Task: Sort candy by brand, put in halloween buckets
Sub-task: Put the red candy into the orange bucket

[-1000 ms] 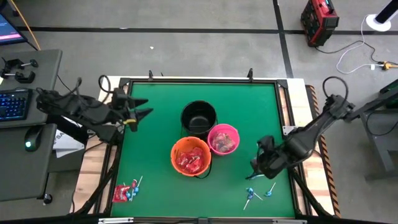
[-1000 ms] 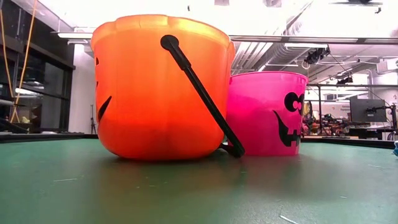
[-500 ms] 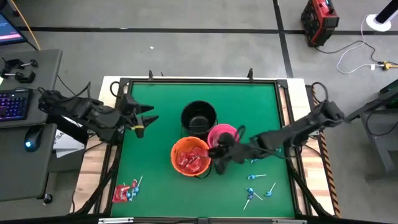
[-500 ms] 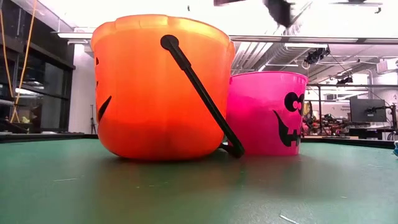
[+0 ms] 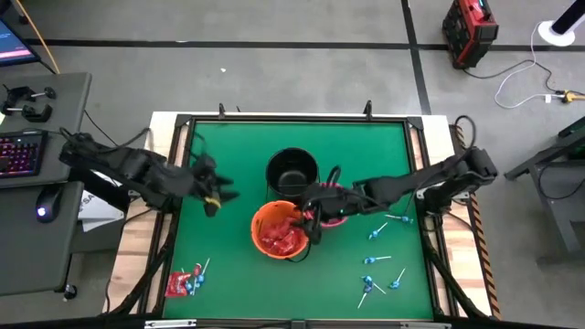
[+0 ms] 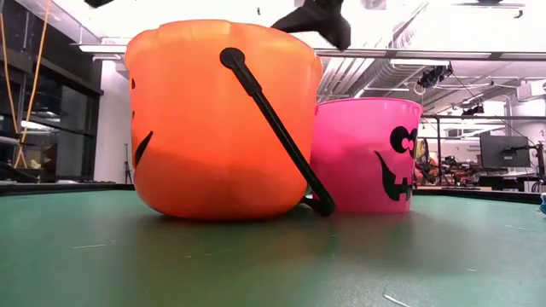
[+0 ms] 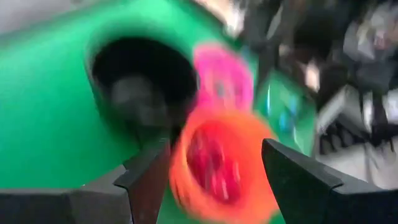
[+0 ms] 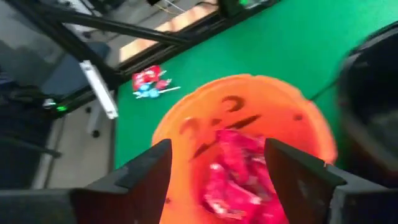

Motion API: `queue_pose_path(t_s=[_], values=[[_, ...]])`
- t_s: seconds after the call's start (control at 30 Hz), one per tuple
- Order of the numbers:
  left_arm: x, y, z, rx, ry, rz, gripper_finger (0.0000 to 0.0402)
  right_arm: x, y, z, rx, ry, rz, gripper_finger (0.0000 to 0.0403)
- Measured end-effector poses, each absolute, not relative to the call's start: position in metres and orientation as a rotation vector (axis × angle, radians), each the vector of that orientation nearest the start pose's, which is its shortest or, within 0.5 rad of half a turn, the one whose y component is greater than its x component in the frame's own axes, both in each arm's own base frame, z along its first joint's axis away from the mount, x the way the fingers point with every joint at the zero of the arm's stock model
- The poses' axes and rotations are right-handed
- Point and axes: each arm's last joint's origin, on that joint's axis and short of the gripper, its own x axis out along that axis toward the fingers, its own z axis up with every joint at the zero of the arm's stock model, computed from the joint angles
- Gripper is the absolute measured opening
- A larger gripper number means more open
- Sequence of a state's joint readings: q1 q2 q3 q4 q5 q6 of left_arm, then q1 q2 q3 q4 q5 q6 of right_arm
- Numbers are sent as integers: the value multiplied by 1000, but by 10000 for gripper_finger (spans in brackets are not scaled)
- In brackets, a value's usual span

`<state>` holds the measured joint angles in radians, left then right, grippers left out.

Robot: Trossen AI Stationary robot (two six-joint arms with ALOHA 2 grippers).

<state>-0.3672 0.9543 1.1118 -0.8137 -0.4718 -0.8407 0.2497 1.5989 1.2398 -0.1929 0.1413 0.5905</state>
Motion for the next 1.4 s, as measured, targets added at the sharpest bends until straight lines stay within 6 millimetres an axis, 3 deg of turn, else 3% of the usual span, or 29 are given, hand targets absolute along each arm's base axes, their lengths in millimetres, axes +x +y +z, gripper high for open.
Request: queue_pose_path(t_s=[0.17,0.37,0.53,0.7,0.87,1.03,1.17,1.3,1.4], values=[[174,-71,314,-735,1032,353,243,335,67,312,366,675,-172,251],[172,-127,241,-878,1657,348,243,321,55,316,281,812,-289,252],[161,-177,195,-858,1909,316,243,319,53,313,266,846,-303,252],[151,-200,167,-790,1991,391,243,319,53,313,247,846,-293,252],[147,-203,151,-741,2006,463,243,319,53,313,246,846,-292,252],[149,-204,142,-715,1972,430,234,319,53,313,249,846,-293,252],[151,-205,142,-705,1963,378,167,319,53,313,249,846,-293,252],[153,-201,148,-698,1929,331,39,319,54,313,248,846,-293,252],[152,-197,156,-695,1888,315,15,319,54,313,248,847,-293,252]])
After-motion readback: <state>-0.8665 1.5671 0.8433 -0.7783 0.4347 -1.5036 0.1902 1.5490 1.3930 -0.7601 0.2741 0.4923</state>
